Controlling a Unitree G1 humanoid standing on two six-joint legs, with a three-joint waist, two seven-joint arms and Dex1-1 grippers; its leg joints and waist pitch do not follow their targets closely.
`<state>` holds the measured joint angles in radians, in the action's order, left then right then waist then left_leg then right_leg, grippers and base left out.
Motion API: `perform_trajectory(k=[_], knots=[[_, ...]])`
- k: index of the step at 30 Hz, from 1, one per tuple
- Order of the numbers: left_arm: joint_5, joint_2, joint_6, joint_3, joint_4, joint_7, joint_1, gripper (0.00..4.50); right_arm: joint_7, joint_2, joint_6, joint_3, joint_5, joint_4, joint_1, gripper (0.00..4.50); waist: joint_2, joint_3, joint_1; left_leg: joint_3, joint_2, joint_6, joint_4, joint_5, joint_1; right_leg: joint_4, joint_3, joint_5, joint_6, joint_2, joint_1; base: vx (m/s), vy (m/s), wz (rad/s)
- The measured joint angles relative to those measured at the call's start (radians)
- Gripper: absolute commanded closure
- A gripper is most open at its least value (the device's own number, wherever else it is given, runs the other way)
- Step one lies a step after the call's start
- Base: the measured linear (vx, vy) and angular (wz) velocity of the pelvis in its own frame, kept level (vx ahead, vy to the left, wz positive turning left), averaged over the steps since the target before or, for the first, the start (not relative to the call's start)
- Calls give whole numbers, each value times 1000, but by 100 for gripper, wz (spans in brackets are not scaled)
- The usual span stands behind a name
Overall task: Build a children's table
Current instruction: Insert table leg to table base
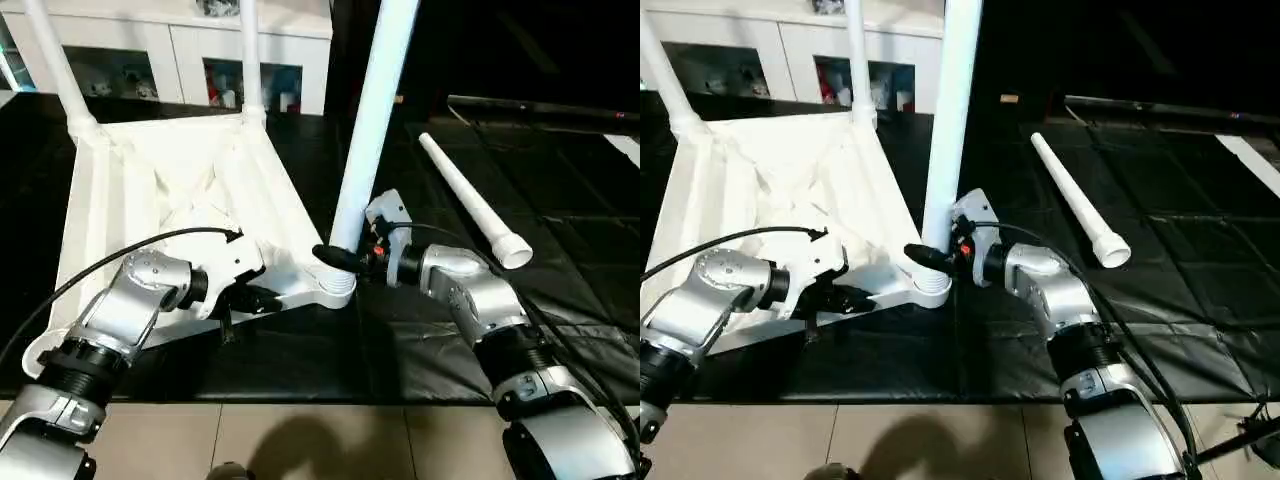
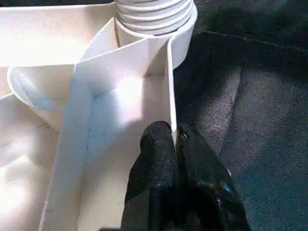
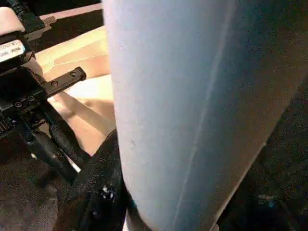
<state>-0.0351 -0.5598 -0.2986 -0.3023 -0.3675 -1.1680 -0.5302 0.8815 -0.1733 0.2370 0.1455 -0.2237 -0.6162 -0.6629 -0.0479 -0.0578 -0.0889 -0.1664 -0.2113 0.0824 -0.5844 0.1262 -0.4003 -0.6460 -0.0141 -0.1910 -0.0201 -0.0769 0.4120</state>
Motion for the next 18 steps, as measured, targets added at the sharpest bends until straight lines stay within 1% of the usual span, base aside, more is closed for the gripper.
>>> perform_trajectory(k=[6, 10, 13, 16, 18], knots=[[1, 0, 1, 0, 0, -2, 0, 450, 7, 3, 1, -4, -1, 0, 1, 258, 0, 0, 0, 0, 0, 0, 0, 0, 0, 0, 0, 0, 0, 0, 0, 0, 0, 0], [1, 0, -1, 1, -2, -1, -1, 450, 0, 18, 1, -33, -19, -17, 7, 258, 0, 0, 0, 0, 0, 0, 0, 0, 0, 0, 0, 0, 0, 0, 0, 0, 0, 0], [0, 5, -10, 1, -12, 2, -10, 450, -28, 43, -14, -80, -52, -21, 39, 258, 3, -1, -2, 0, 0, 0, 0, 0, 0, 0, 0, 0, 0, 0, 0, 0, 0, 0], [0, 9, -14, 1, -22, 3, -16, 450, -36, 50, -32, -95, -64, -25, 53, 258, 6, -1, -3, 1, 0, 0, 0, 0, 0, 0, 0, 1, 1, 0, 0, 0, 0, 0], [0, 16, -22, 1, -35, 4, -25, 450, -42, 55, -70, -100, -66, -11, 86, 258, 8, -1, -7, 1, 0, 0, 1, 0, 0, 0, -1, 1, 1, 0, 0, 0, 0, 0]])
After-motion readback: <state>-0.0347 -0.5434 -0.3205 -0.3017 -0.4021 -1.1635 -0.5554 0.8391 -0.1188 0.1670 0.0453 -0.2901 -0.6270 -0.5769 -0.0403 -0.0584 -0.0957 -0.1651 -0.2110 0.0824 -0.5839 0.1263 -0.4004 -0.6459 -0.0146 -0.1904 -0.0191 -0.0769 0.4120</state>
